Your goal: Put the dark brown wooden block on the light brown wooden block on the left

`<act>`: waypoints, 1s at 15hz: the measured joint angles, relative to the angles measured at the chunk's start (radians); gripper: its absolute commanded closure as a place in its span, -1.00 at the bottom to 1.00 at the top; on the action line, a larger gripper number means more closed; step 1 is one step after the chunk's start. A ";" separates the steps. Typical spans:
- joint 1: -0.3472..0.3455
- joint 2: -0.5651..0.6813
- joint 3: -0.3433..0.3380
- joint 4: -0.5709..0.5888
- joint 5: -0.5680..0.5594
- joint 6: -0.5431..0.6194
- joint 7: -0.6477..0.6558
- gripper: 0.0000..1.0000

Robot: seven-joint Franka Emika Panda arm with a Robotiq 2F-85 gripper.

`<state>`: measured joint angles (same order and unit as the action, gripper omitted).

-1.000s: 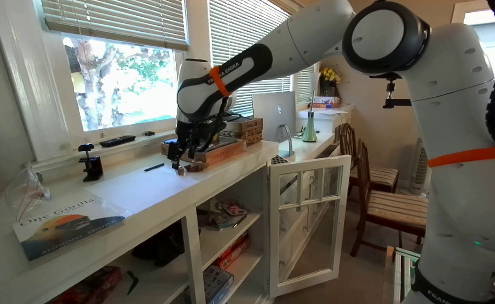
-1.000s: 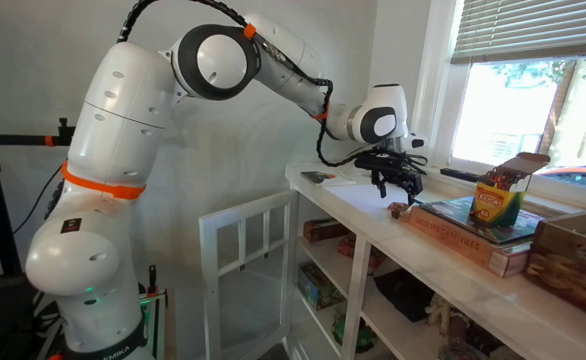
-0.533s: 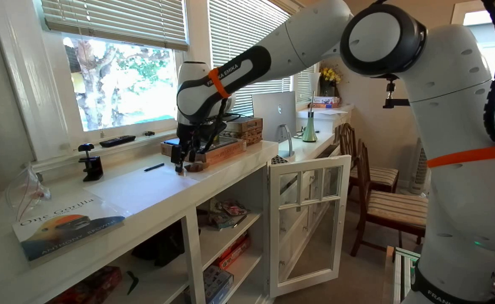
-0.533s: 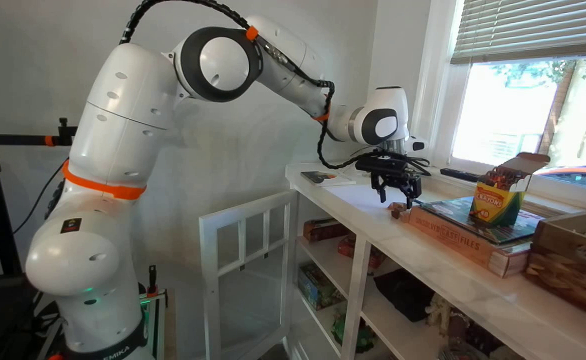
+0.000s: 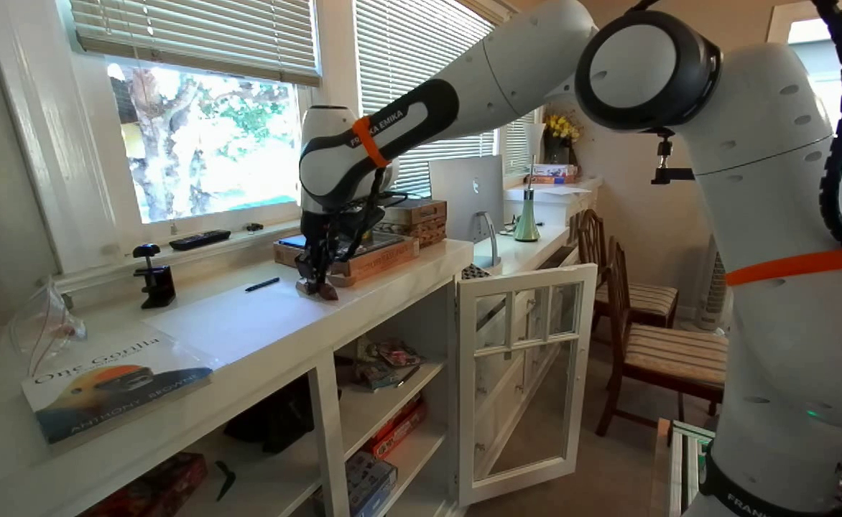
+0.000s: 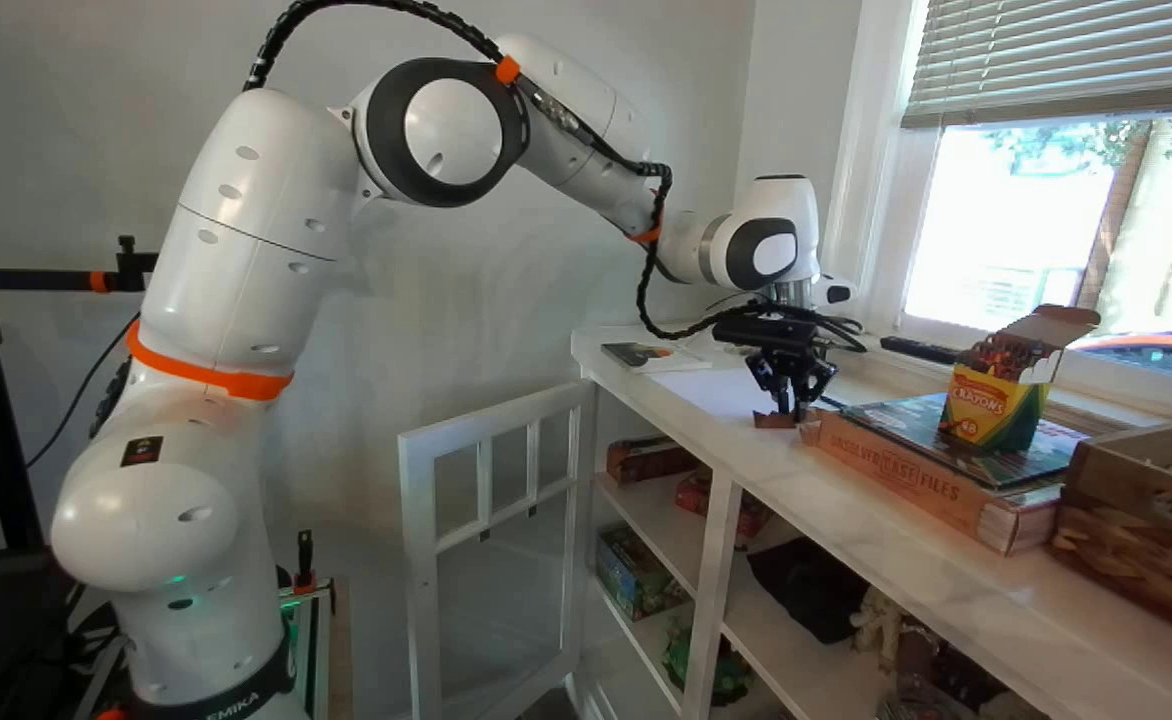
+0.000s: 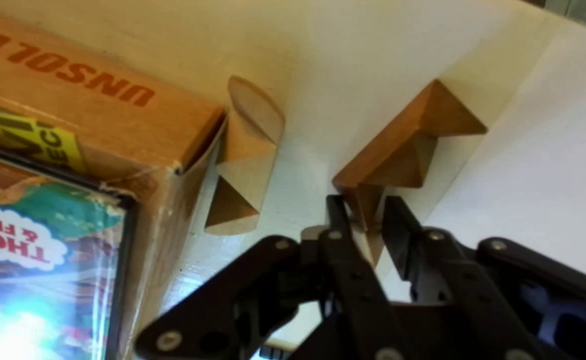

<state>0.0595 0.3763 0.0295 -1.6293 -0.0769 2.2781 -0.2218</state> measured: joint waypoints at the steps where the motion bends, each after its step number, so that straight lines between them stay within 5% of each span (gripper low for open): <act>1: -0.001 0.000 0.000 0.007 0.000 -0.011 0.000 1.00; 9: -0.002 -0.001 -0.004 0.048 -0.003 -0.077 0.012 1.00; 10: -0.002 -0.001 -0.004 0.051 -0.004 -0.083 0.016 0.48; 12: -0.001 -0.001 -0.004 0.057 -0.004 -0.097 0.030 0.37; 15: -0.001 -0.007 -0.007 0.068 -0.004 -0.157 0.087 -0.12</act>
<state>0.0582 0.3688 0.0226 -1.5608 -0.0810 2.1212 -0.1344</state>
